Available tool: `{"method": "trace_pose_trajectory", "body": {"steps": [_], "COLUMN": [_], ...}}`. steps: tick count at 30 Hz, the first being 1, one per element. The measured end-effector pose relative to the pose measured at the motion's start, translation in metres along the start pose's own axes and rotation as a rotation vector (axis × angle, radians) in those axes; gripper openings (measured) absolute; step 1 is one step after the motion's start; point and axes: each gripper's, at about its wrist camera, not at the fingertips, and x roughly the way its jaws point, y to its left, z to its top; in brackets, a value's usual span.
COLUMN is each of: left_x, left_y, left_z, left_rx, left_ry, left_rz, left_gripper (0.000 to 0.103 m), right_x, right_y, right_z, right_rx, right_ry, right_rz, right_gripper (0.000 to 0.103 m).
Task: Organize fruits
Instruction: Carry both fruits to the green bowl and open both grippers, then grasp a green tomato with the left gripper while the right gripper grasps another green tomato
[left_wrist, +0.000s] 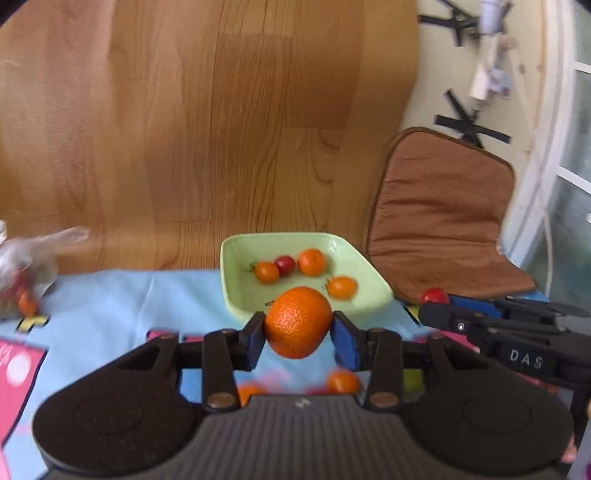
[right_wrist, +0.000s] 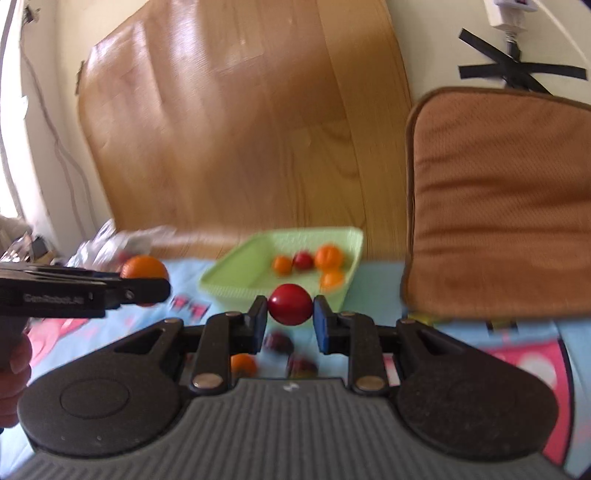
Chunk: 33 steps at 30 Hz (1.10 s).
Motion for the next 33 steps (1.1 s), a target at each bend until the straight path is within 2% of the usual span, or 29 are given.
{"method": "trace_pose_trajectory", "body": {"steps": [4,10,12,15,20,23,27,30,33], "left_x": [0.053,0.111,0.113,0.113,0.093,0.056,0.005,-0.010,-0.007], "left_y": [0.008,0.016,0.020,0.015,0.005,-0.008,-0.037,-0.061,-0.082], "left_z": [0.024,0.031,0.034,0.036,0.034,0.028,-0.002,-0.035,-0.064], "left_rx": [-0.031,-0.065,-0.089,-0.057,-0.048,-0.026,0.072,0.150,0.239], "left_ry": [0.086,0.213,0.208,0.187,0.139,0.051,-0.056,-0.069,-0.043], "left_rz": [0.010,0.043,0.029,0.055,0.048,0.014,-0.029,-0.051,-0.046], "left_gripper": [0.038,0.038,0.040,0.048,0.047,0.047,0.047,0.047,0.046], "right_x": [0.041,0.078,0.084,0.090,0.074,0.049,0.011,-0.012,-0.022], "right_y": [-0.007,-0.013,-0.012,-0.011,-0.010,-0.013,-0.020,-0.025,-0.028], "right_z": [0.016,0.015,0.011,0.008,0.015,0.016,-0.002,-0.021,-0.033], "right_rx": [-0.023,-0.048,-0.064,-0.082,-0.086,-0.074,-0.067,-0.057,-0.044], "right_ry": [0.006,0.053,0.059,0.061,0.031,0.016,0.047,0.097,0.133], "right_rz": [-0.015,-0.025,-0.024,-0.020,-0.019,-0.014,-0.011,-0.007,-0.008], "right_gripper": [0.029,0.030,0.030,0.031,0.033,0.033,0.033,0.034,0.034]}}
